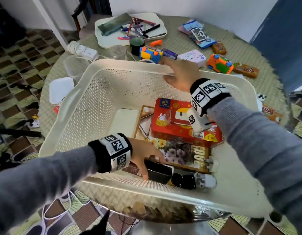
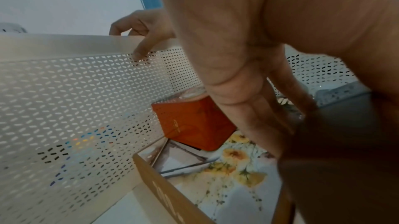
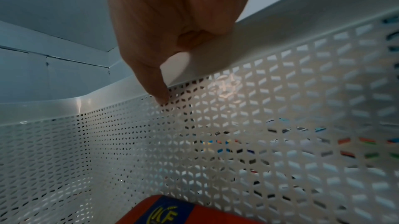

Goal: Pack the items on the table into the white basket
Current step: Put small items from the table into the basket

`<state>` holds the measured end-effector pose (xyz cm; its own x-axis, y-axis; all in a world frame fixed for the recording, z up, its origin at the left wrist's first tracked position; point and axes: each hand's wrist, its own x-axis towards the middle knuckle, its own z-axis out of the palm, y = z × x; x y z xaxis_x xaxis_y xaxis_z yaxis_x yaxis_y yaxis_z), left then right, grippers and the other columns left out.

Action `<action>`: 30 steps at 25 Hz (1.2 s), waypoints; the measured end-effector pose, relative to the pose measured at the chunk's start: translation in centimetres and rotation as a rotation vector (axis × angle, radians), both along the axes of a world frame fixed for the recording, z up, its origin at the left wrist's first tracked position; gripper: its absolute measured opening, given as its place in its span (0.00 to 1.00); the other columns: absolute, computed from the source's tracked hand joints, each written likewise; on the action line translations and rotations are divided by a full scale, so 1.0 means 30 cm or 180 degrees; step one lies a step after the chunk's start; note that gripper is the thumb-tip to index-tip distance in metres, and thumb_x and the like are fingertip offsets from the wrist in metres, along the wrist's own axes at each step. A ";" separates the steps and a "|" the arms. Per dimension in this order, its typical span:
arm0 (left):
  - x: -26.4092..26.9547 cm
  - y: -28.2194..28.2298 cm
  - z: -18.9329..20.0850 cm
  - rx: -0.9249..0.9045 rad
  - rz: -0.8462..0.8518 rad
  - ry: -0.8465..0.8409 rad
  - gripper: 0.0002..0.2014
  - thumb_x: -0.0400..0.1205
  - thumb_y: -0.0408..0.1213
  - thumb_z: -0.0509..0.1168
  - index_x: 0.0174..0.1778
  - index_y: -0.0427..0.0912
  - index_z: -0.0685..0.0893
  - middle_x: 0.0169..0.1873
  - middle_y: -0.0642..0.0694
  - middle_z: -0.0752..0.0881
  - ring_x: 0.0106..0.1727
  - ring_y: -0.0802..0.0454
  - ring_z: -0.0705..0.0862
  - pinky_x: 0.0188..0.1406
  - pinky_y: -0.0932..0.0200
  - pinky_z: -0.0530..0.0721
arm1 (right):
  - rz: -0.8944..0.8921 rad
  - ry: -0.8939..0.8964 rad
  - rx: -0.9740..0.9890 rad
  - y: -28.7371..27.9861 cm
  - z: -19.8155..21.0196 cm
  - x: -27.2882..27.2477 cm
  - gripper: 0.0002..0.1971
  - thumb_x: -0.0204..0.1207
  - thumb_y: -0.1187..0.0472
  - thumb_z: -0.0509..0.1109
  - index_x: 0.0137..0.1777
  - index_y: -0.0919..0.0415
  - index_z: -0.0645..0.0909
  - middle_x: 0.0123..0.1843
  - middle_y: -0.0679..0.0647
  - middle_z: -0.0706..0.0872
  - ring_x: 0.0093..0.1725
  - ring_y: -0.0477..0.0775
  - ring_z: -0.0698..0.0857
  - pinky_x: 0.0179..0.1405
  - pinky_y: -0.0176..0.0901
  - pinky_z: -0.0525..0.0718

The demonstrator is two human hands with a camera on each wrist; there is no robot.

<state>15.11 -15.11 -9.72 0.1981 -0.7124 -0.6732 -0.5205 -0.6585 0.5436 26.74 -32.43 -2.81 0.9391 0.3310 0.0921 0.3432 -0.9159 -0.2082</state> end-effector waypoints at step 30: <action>-0.070 -0.044 -0.069 0.0035 -0.0616 -0.0622 0.22 0.82 0.47 0.65 0.72 0.55 0.70 0.55 0.42 0.80 0.51 0.42 0.81 0.45 0.55 0.72 | -0.0007 -0.0066 -0.0050 -0.004 -0.005 0.008 0.21 0.79 0.56 0.64 0.72 0.47 0.71 0.54 0.53 0.86 0.54 0.60 0.84 0.44 0.51 0.79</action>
<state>13.00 -16.43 -11.79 0.1860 -0.7425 -0.6435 -0.7316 -0.5418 0.4137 26.97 -32.54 -2.96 0.9378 0.3304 0.1062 0.3452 -0.9198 -0.1866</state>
